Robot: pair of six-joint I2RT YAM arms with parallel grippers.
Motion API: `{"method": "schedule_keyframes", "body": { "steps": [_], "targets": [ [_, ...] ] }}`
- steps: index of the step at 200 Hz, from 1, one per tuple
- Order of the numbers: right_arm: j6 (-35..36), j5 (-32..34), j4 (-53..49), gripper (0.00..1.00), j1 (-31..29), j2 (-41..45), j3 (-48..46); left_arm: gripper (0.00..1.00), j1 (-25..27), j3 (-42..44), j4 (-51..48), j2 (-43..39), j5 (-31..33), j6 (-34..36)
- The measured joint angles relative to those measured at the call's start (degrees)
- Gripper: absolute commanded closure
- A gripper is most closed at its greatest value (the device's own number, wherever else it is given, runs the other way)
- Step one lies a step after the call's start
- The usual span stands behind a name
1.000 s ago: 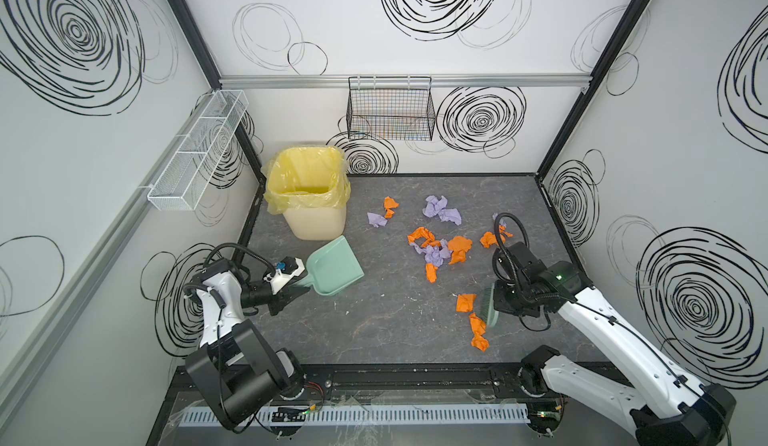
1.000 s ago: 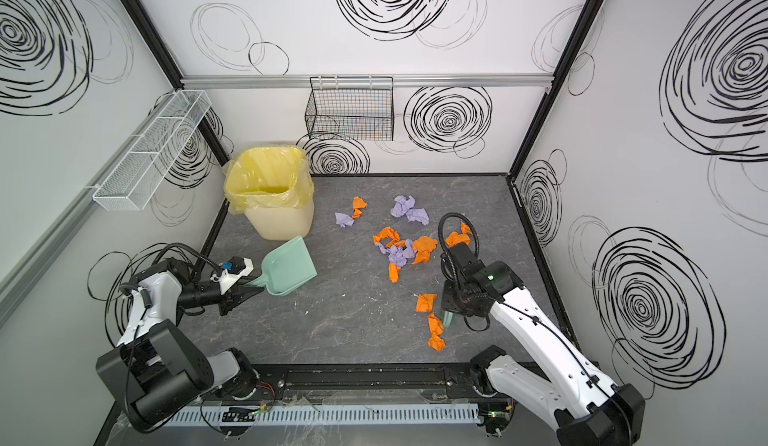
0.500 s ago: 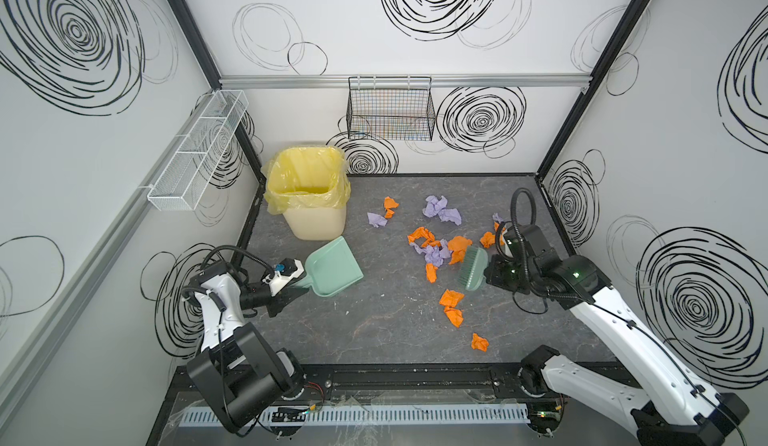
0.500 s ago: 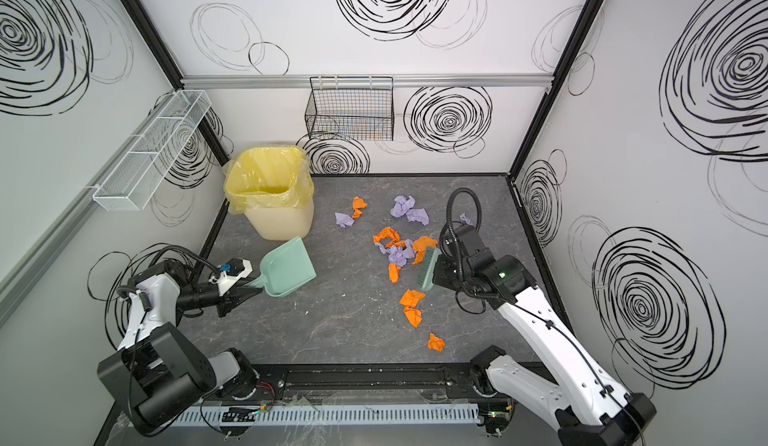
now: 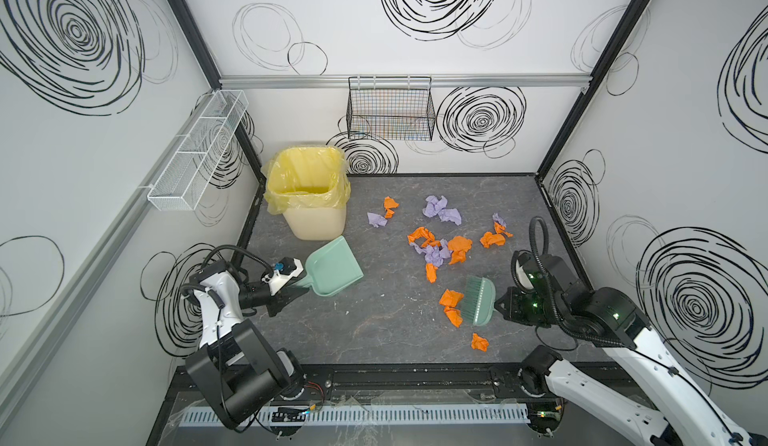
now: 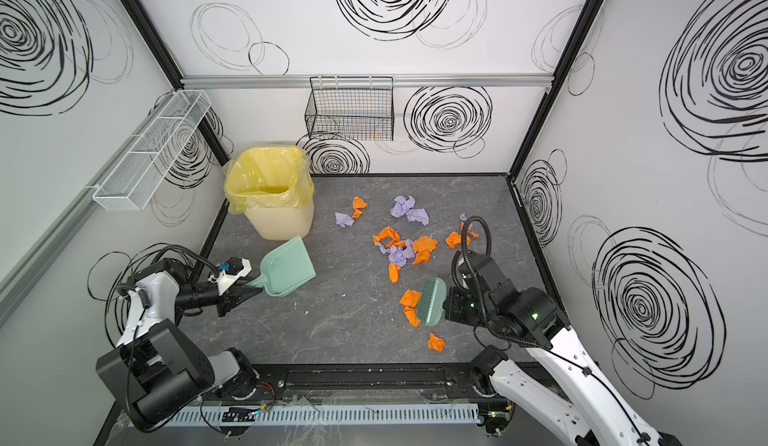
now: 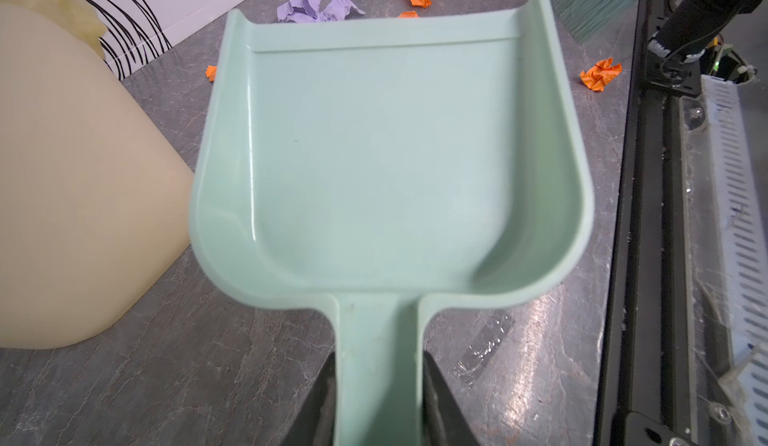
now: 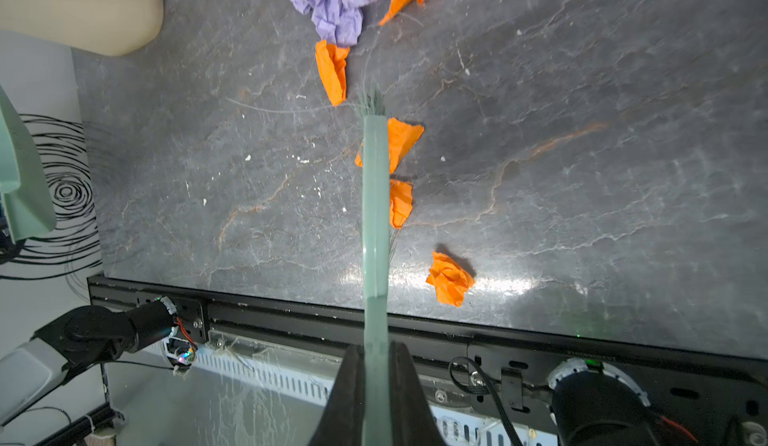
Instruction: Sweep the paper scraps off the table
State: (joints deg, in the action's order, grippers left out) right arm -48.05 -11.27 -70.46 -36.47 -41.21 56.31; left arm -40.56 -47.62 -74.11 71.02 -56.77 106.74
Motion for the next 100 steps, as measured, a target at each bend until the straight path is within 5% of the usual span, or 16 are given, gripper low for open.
{"method": "schedule_keyframes", "body": {
  "steps": [100],
  "targets": [
    [-12.76, 3.56, -0.90, 1.00, -6.91, 2.78, -6.12, 1.00, 0.15, 0.35, -0.02, 2.14, 0.04, 1.66]
  ]
}}
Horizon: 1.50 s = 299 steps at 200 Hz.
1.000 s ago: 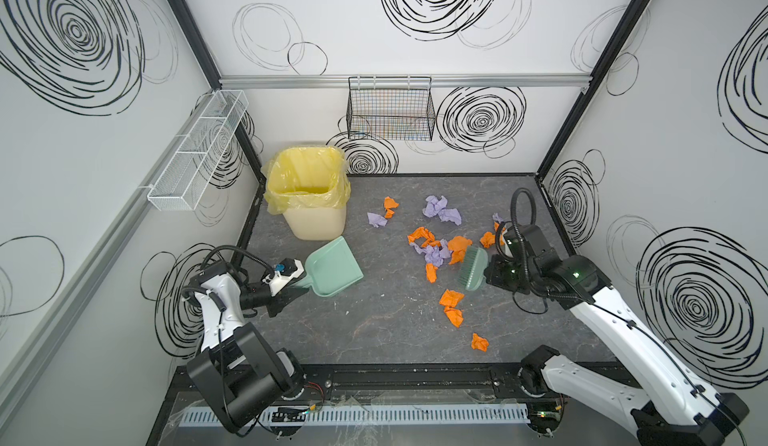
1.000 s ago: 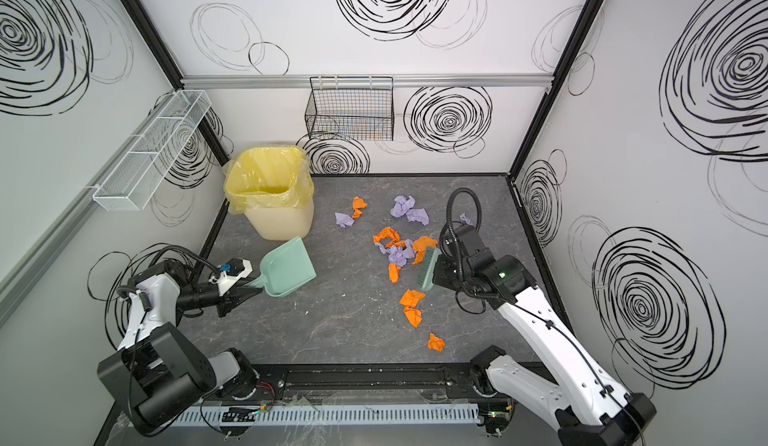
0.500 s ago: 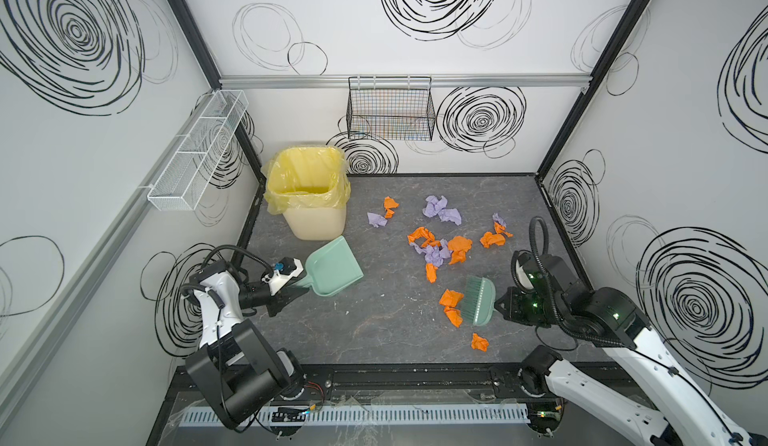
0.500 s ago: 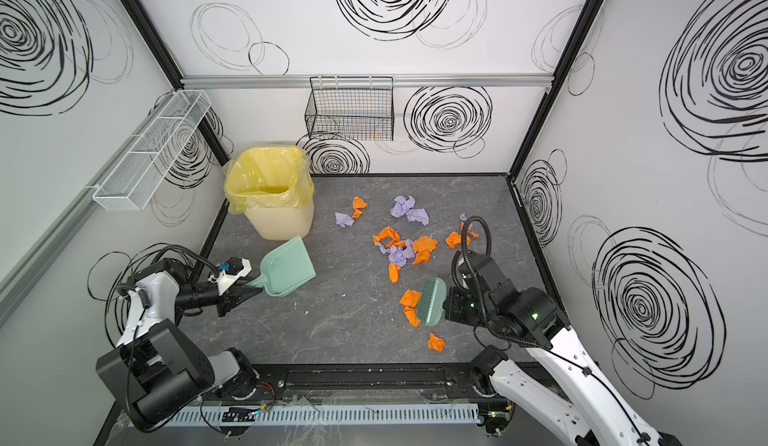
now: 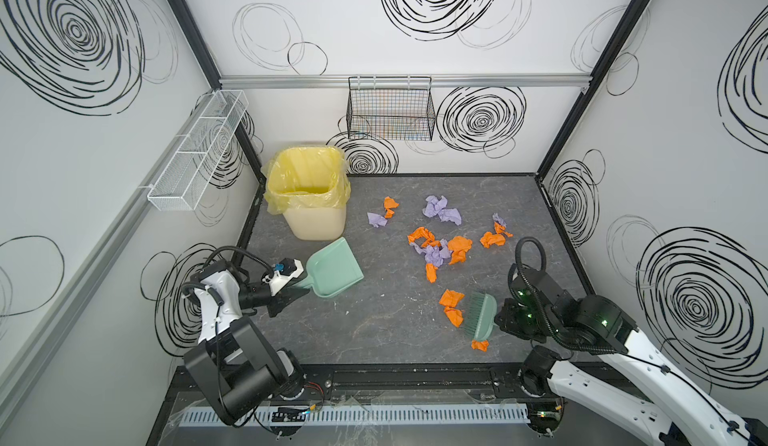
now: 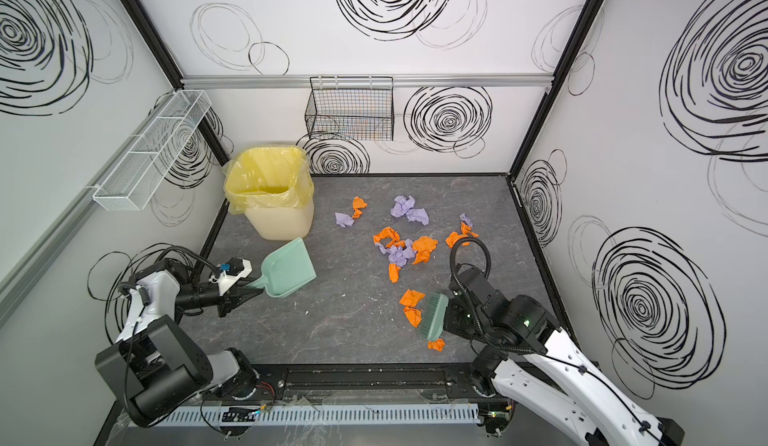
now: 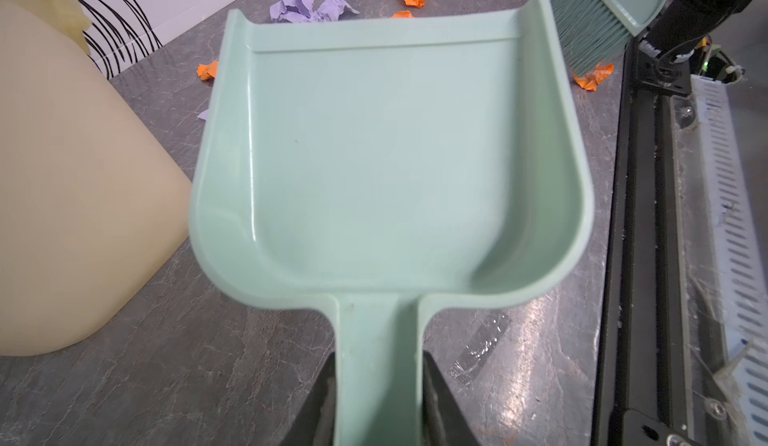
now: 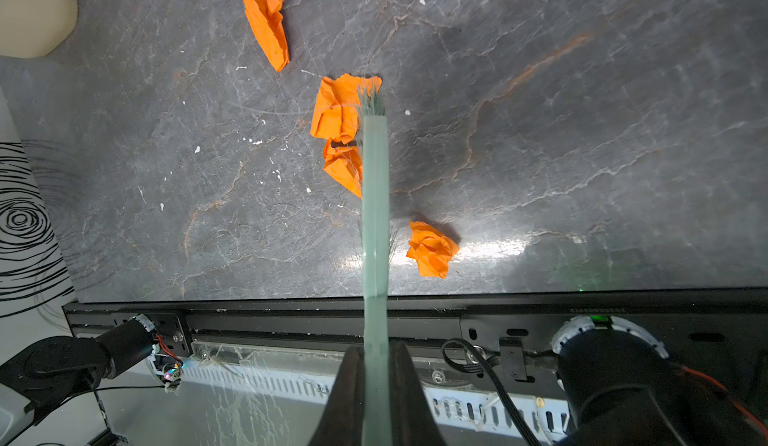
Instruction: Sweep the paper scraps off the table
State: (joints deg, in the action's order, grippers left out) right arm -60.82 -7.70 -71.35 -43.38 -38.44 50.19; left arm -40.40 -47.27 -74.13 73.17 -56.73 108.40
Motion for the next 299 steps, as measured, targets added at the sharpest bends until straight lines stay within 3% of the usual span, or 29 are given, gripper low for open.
{"method": "schedule_keyframes", "body": {
  "steps": [76, 131, 184, 250, 299],
  "targets": [
    [-13.40, -1.51, -0.39, 1.00, -8.31, 11.45, -5.75, 1.00, 0.00, -0.48, 0.02, 3.45, -0.04, 1.70],
    [-19.02, -1.77, -0.33, 1.00, -10.84, 13.18, -8.72, 1.00, 0.00, -1.40, -0.15, 4.02, -0.02, 1.79],
    [-27.04, 0.20, -0.48, 1.00, -10.97, 26.25, -13.75, 1.00, 0.00, -1.44, -0.15, 3.43, -0.02, 1.70],
    [-29.44, 4.17, -0.44, 1.00, -10.64, 24.09, -9.51, 1.00, 0.00, -2.14, -0.15, 3.43, -0.04, 1.29],
    [-25.38, 6.73, -0.63, 1.00, -10.60, 13.81, -7.58, 1.00, 0.00, -2.14, -0.15, 3.43, -0.04, 1.29]
  ]
}}
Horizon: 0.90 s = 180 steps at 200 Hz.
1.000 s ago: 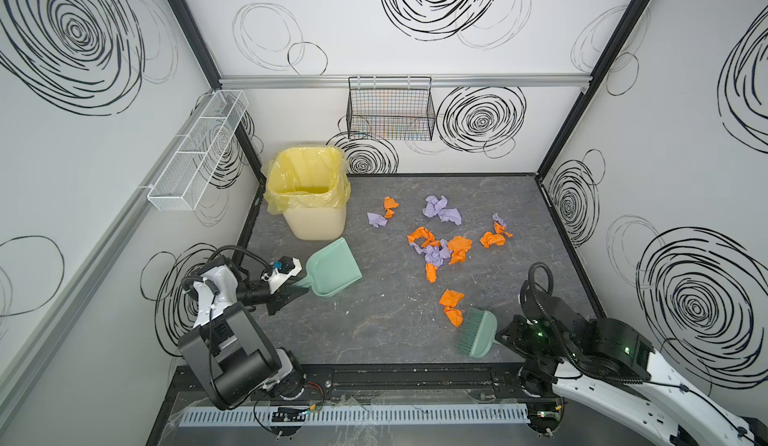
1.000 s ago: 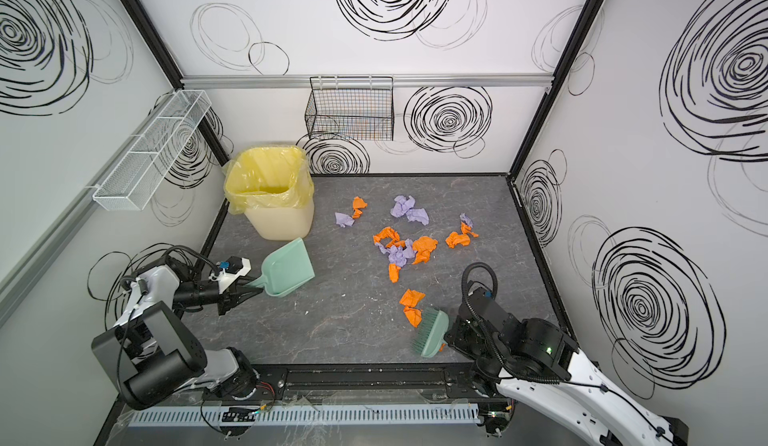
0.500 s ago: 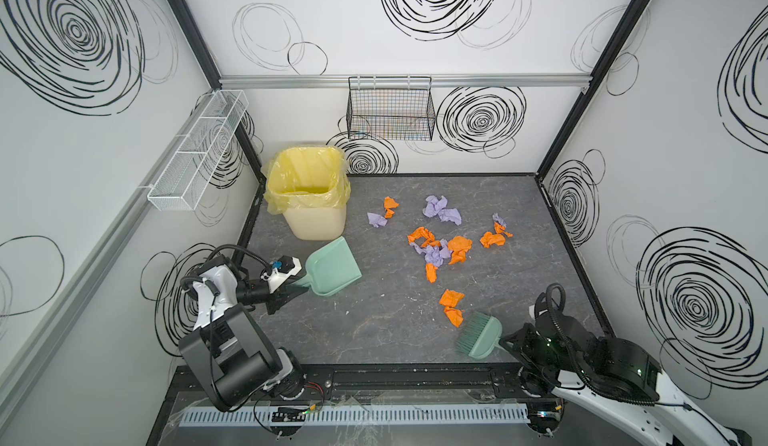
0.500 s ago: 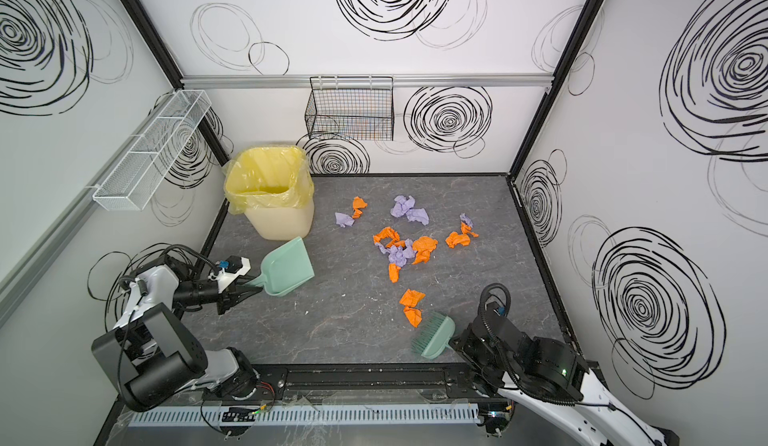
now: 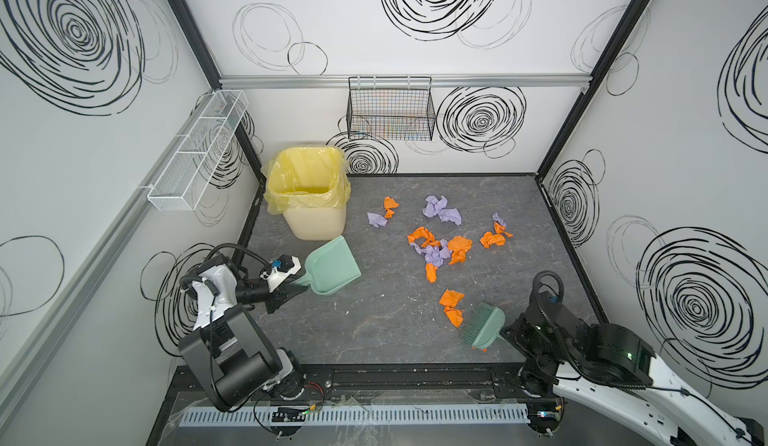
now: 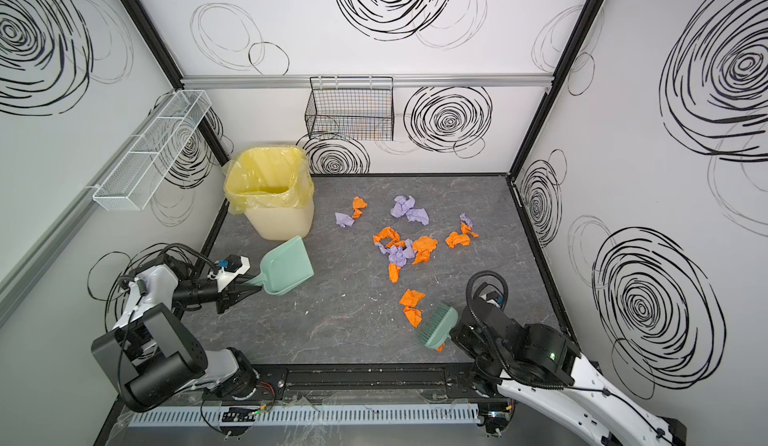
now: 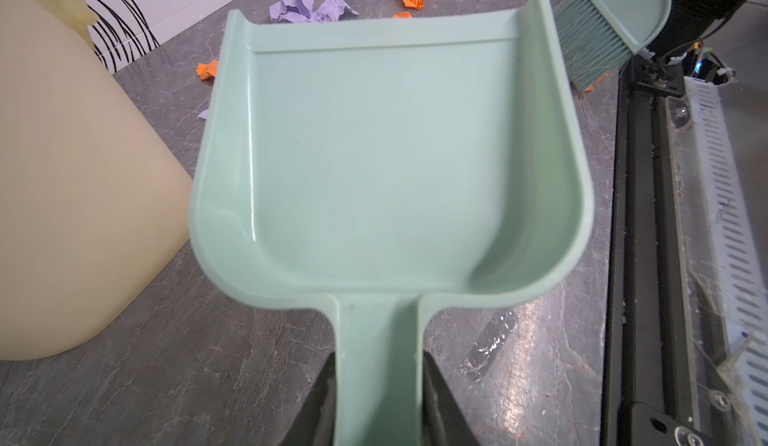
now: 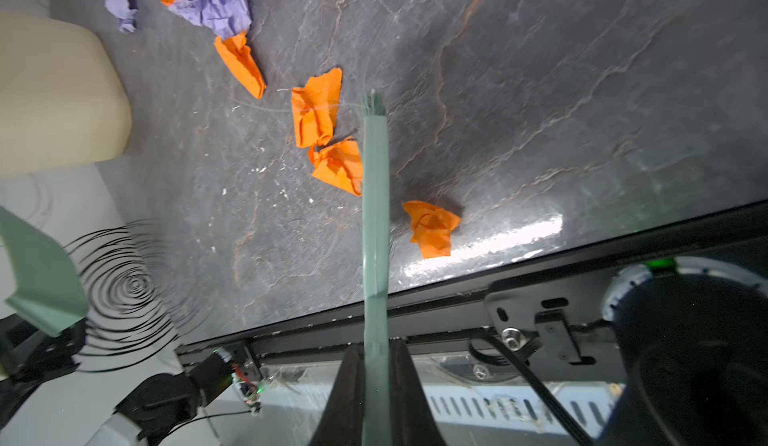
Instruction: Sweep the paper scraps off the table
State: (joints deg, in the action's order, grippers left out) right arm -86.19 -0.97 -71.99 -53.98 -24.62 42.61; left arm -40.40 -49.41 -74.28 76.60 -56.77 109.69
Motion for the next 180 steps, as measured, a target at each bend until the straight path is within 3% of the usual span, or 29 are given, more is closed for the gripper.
{"method": "schedule_keyframes", "body": {
  "steps": [58, 121, 180],
  "targets": [
    [4.66, 0.52, 0.87, 1.00, -0.04, -3.45, 13.86, 1.00, 0.00, 0.00, -0.04, -0.09, 0.00, 0.04],
    [1.03, -4.11, 0.20, 1.00, -2.67, 9.27, 2.43, 1.00, 0.00, 0.00, -1.01, -0.35, 0.02, 0.96],
    [-2.16, -3.96, -0.11, 1.00, -6.75, 7.72, -2.21, 1.00, -0.83, 0.00, -1.81, -0.52, 0.09, 2.38]
  ]
}}
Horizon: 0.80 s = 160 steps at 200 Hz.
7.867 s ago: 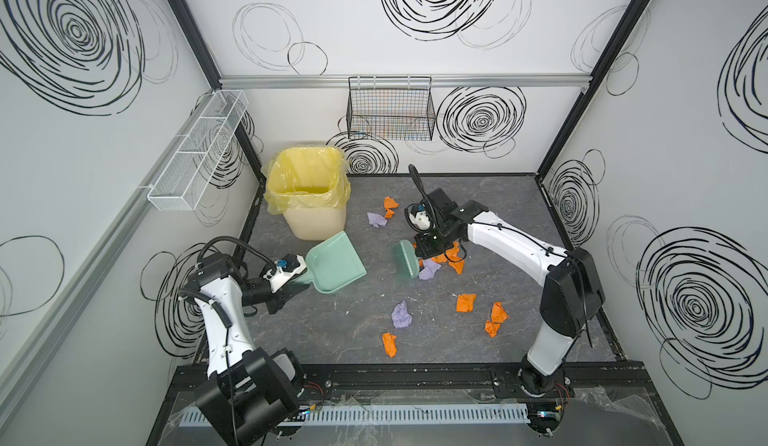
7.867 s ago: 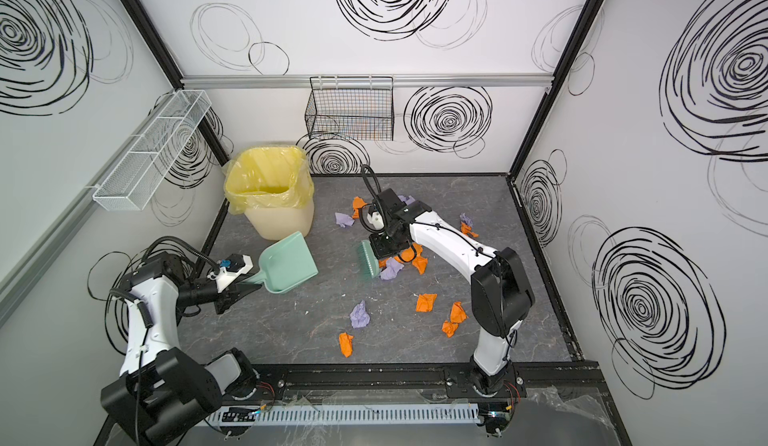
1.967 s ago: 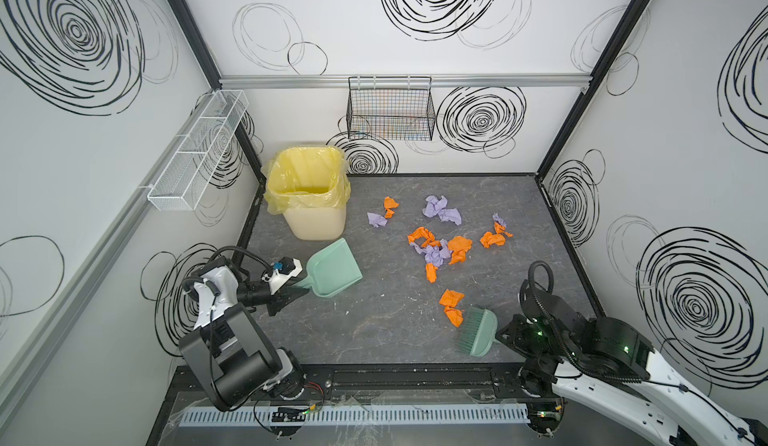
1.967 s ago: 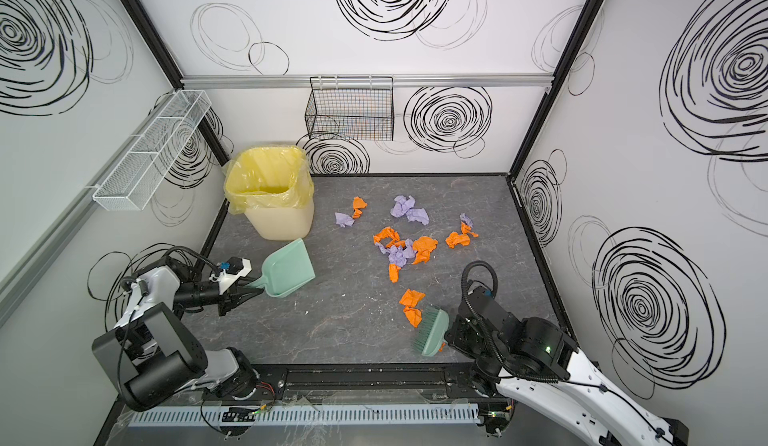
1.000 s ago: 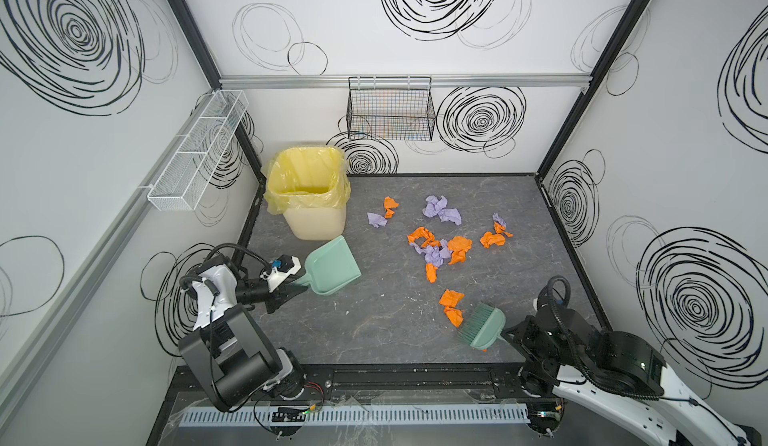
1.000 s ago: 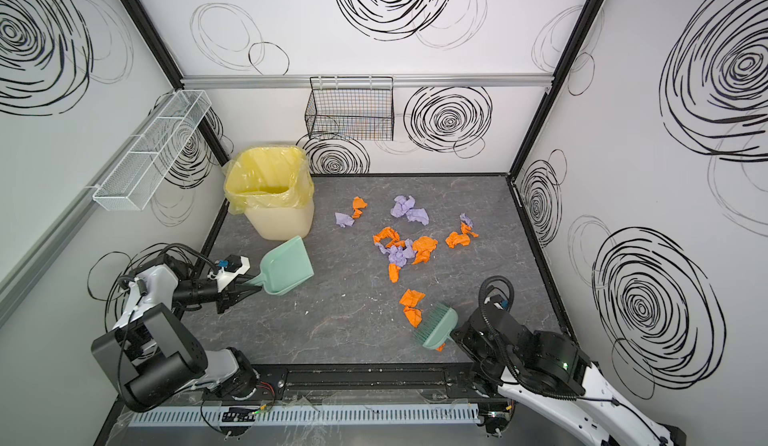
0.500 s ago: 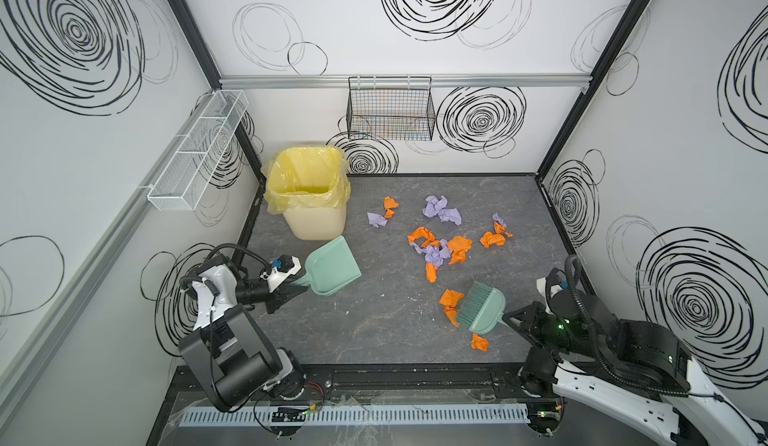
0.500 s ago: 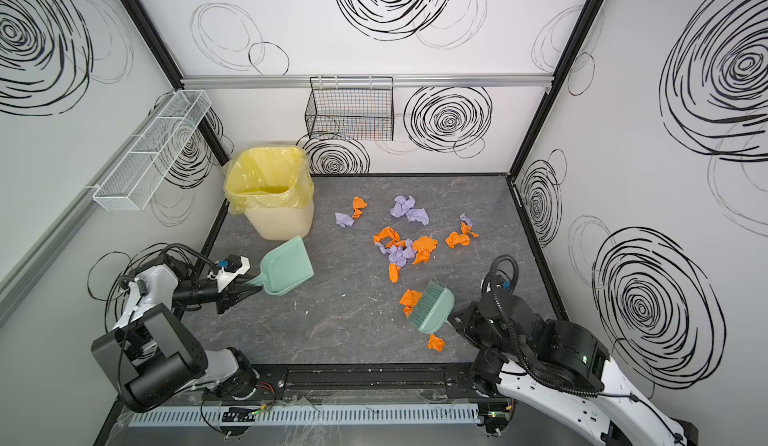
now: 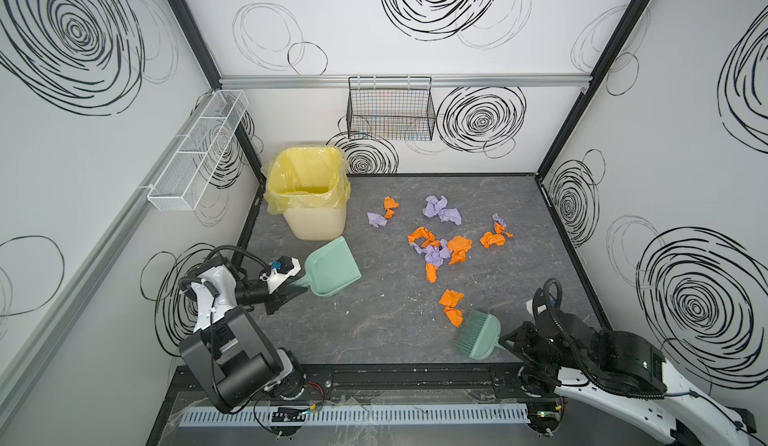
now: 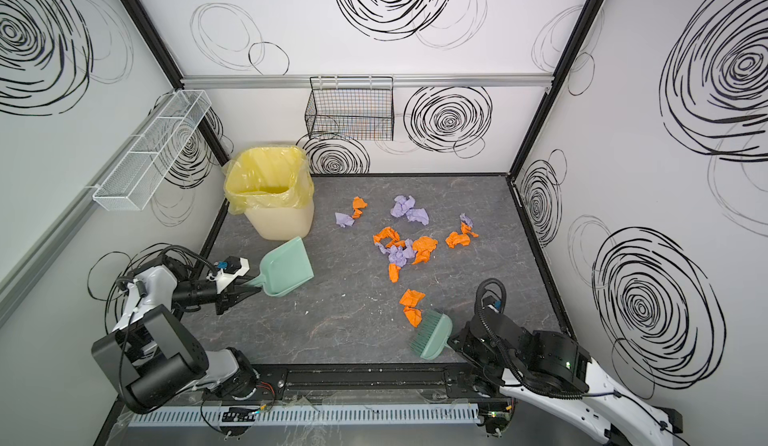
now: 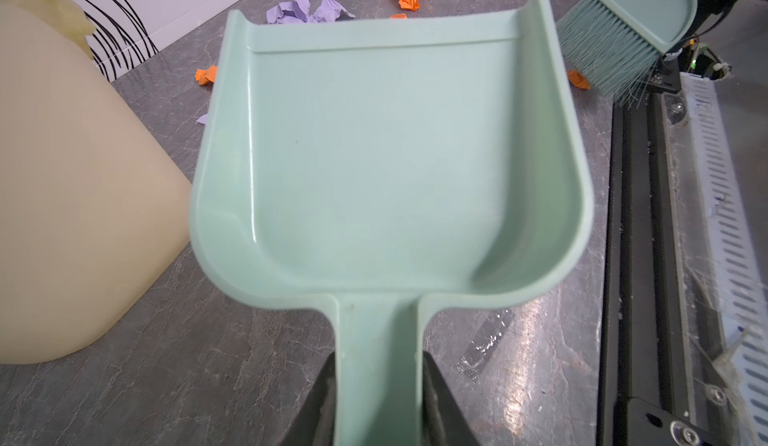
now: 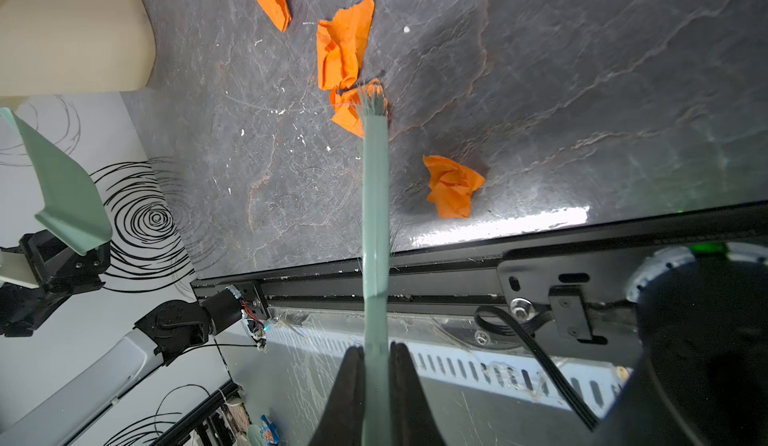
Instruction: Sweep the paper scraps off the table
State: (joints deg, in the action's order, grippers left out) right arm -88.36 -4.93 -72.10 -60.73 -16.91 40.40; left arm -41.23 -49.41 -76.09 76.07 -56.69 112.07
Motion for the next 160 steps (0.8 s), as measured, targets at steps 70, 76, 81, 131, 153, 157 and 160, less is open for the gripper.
{"method": "schedule_keyframes", "body": {
  "steps": [70, 76, 81, 131, 153, 157, 160],
  "targets": [
    [-8.28, 0.96, 0.11, 1.00, -0.33, 4.28, -4.74, 1.00, -0.20, 0.02, -0.33, 3.63, -0.04, 1.97],
    [-8.90, 1.27, 0.11, 1.00, -0.33, 4.17, -5.01, 1.00, -0.20, 0.02, -0.33, 4.07, -0.07, 2.12],
    [-9.46, 1.51, 0.13, 1.00, -0.33, 3.98, -5.25, 1.00, -0.20, 0.02, -0.33, 4.44, -0.07, 2.21],
    [-12.92, 2.99, 0.55, 1.00, -0.22, 0.07, -5.18, 1.00, -0.20, 0.00, -0.52, 6.38, -0.09, 3.19],
    [-13.27, 3.93, 1.05, 1.00, -0.22, -2.67, -4.76, 1.00, -0.20, 0.00, -0.55, 6.38, -0.17, 3.48],
    [-13.29, 4.13, 1.20, 1.00, -0.22, -3.10, -4.76, 1.00, -0.20, 0.00, -0.55, 6.38, -0.22, 3.50],
    [-13.33, 4.26, 1.33, 1.00, -0.22, -3.34, -4.76, 1.00, -0.20, 0.00, -0.55, 6.38, -0.28, 3.52]
  ]
}}
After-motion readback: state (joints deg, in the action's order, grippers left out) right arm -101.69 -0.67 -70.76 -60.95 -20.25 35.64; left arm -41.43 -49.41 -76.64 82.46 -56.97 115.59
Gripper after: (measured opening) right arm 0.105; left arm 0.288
